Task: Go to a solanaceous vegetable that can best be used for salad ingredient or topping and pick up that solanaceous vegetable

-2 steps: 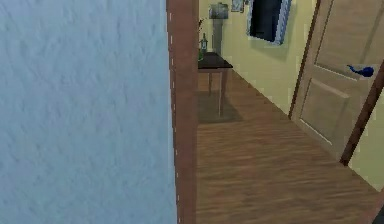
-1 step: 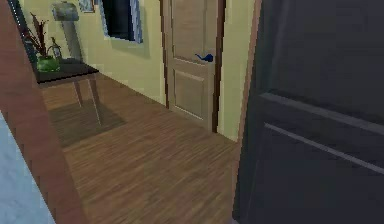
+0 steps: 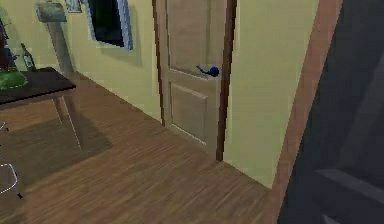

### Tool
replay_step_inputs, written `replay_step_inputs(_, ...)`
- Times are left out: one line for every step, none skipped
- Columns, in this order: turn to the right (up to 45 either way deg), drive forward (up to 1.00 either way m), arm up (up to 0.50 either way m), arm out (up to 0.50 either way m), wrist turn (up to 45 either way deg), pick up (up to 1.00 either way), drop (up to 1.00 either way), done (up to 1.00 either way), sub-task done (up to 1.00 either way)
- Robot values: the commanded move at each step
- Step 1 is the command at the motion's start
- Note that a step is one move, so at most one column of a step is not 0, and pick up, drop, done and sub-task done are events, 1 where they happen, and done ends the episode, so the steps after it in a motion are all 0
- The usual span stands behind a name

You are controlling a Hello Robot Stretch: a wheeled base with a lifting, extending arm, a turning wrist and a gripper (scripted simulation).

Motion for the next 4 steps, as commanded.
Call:
replay_step_inputs(-42.0,0.0,0.0,0.0,0.0,0.0,0.0,0.0,0.0)
replay_step_inputs(-3.0,0.0,0.0,0.0,0.0,0.0,0.0,0.0,0.0)
replay_step_inputs(42.0,0.0,0.0,0.0,0.0,0.0,0.0,0.0,0.0)
replay_step_inputs(0.0,0.2,0.0,0.0,0.0,0.0,0.0,0.0,0.0)
